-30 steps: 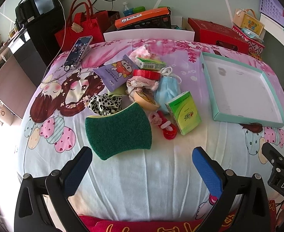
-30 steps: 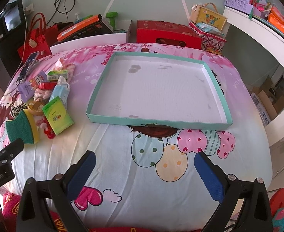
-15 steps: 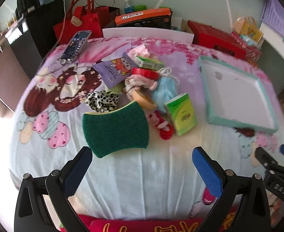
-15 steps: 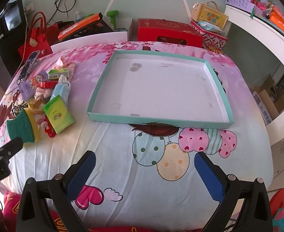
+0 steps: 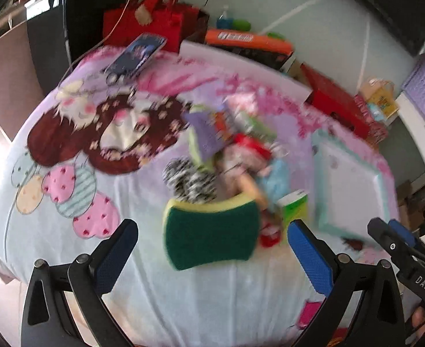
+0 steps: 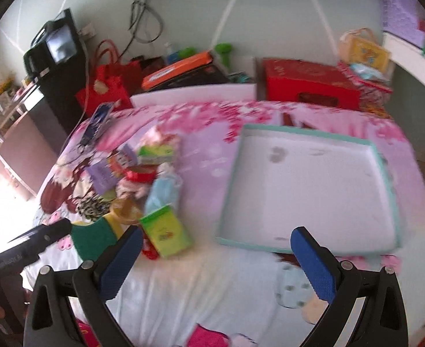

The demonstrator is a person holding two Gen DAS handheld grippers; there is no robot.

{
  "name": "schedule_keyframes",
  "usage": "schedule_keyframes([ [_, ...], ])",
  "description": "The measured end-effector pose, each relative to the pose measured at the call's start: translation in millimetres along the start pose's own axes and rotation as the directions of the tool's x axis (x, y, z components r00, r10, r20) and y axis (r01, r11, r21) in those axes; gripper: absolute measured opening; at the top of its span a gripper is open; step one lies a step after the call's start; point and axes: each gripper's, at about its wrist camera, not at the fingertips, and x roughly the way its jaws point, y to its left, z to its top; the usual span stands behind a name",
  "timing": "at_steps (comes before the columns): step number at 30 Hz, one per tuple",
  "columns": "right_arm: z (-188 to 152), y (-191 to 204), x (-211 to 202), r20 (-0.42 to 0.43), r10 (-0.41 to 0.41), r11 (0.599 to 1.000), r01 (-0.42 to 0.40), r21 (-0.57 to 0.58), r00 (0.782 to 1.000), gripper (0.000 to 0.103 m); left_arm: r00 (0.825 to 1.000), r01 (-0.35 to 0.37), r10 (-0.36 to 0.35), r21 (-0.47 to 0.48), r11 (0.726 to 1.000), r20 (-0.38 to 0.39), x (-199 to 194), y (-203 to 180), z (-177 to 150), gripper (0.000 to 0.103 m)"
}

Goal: Organize soft objects
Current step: 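Grasp the green-yellow sponge with the left tool while the right tool grasps the green tissue pack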

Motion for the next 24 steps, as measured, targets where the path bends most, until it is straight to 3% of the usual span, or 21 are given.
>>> schedule_keyframes([
  [4,-7.9,20.5,30.9,-0.066,0.031,0.998,-0.034,-0.047,0.997,0.103,0.997,-0.054,0.052,-0.029,0.998,-0.061,21.3,16.2,-7.1,0.103],
  [7,-12.1,24.4,46.8,-0.087,0.032,0.997,-0.038,-0.064,0.996,0.103,0.995,-0.019,0.013,-0.052,0.998,-0.103,34.1,26.9,-14.5,0.103],
  [11,-14.8,24.4,61.2,-0.107,0.060,0.996,-0.067,-0.065,0.993,0.094,0.992,-0.020,0.019,-0.001,1.000,-0.124,47.6,27.2,-23.5,0.103],
  [12,-14.6,25.1,62.5,-0.111,0.065,0.995,-0.073,-0.068,0.992,0.088,0.992,-0.013,0.012,-0.004,1.000,-0.128,50.6,29.7,-25.0,0.103],
  [16,-15.9,32.9,72.6,-0.130,0.074,0.991,-0.087,-0.097,0.989,0.085,0.987,0.087,-0.097,-0.081,0.993,-0.131,59.9,44.7,-26.1,0.102],
  [24,-20.7,46.7,96.6,-0.188,0.071,0.986,-0.097,-0.136,0.980,0.070,0.976,0.142,-0.157,-0.107,0.984,-0.150,75.0,59.1,-29.2,0.100],
])
